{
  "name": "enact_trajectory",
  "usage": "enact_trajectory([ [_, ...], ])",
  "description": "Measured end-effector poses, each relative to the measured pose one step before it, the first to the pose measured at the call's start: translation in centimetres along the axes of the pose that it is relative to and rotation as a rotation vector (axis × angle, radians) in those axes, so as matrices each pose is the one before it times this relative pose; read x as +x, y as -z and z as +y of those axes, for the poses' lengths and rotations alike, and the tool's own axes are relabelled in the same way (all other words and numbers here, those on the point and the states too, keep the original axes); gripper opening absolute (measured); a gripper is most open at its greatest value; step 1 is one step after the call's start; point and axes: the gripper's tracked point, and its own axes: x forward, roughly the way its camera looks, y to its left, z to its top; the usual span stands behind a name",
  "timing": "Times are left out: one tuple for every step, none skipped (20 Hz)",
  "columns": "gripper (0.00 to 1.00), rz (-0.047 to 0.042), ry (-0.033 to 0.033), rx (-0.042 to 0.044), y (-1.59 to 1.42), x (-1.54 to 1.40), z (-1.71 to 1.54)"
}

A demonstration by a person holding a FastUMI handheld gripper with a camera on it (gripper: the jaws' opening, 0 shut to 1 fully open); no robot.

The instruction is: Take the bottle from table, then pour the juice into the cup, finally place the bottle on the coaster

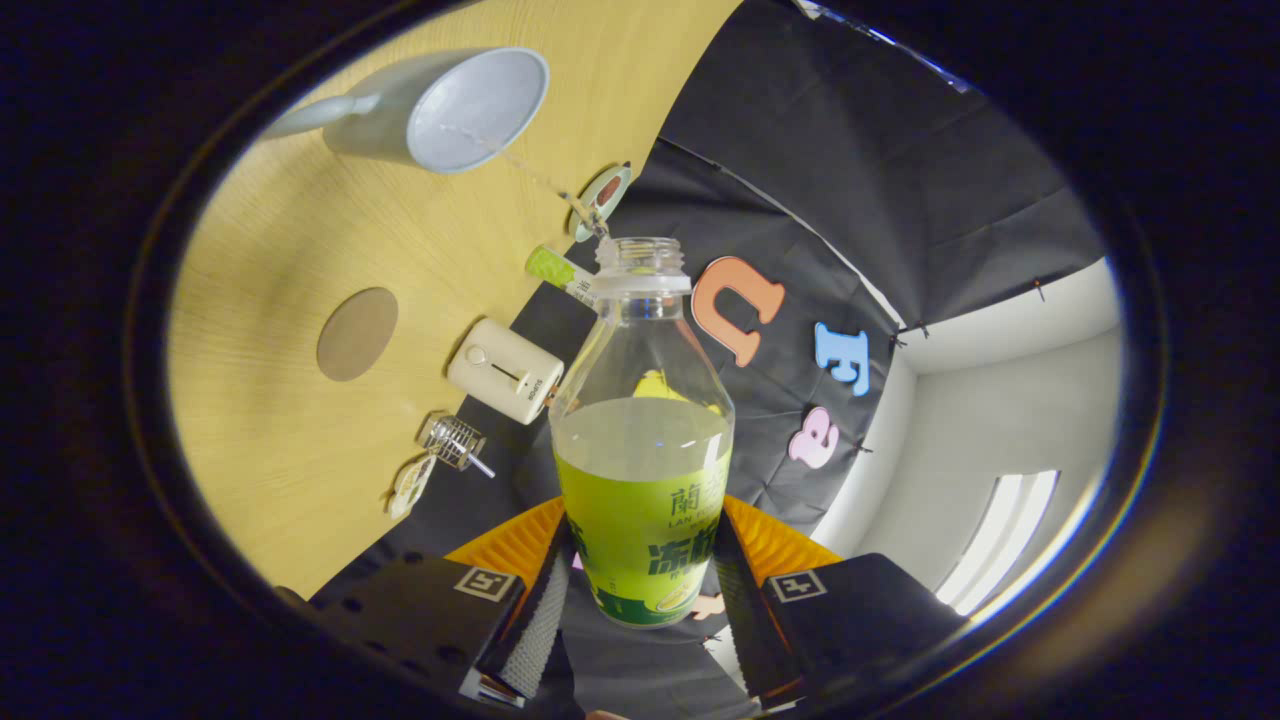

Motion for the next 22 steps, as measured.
enact_trajectory([
  [0.77,-0.00179,0.00133,-0.00185,-0.158,-0.007,-0.013],
  [0.77,-0.00351,0.00337,-0.00453,-0.082,0.023,-0.080],
  [0.77,0.00004,0.00468,-0.00606,-0.069,0.026,-0.180],
  [0.77,-0.00404,0.00497,-0.00267,-0.180,-0.095,-0.151],
  [0.77,-0.00197,0.00400,-0.00274,-0.030,0.113,-0.058],
  [0.77,-0.00154,0.00594,-0.00371,-0.063,-0.113,-0.106],
  [0.77,-0.00267,0.00572,-0.00286,-0.139,-0.013,-0.136],
  [0.77,-0.00309,0.00408,-0.00335,-0.072,-0.049,-0.063],
  [0.77,-0.00325,0.00421,0.00033,-0.187,-0.048,-0.128],
  [0.77,-0.00375,0.00003,0.00178,-0.150,-0.002,0.019],
  [0.77,0.00246,0.00200,-0.00093,0.021,0.008,-0.023],
  [0.77,-0.00041,0.00032,0.00178,0.050,-0.102,-0.054],
  [0.77,0.00192,-0.00116,0.00803,0.033,0.091,0.011],
  [0.77,0.00273,-0.00570,0.01865,0.003,-0.072,0.040],
  [0.77,0.00663,-0.01238,0.02769,0.088,0.146,0.278],
  [0.77,0.00950,-0.01467,0.03182,0.047,0.015,0.256],
  [0.77,0.00751,-0.01698,0.03433,0.065,0.309,0.475],
  [0.77,0.00838,-0.01256,0.03782,-0.025,-0.080,0.360],
  [0.77,0.00287,-0.01514,0.03555,-0.108,-0.185,0.375],
  [0.77,0.00761,-0.01294,0.03649,0.008,-0.120,0.311],
  [0.77,0.00258,-0.01595,0.04104,0.019,-0.103,0.316],
  [0.77,0.00997,-0.02220,0.05034,0.083,-0.225,0.498],
])
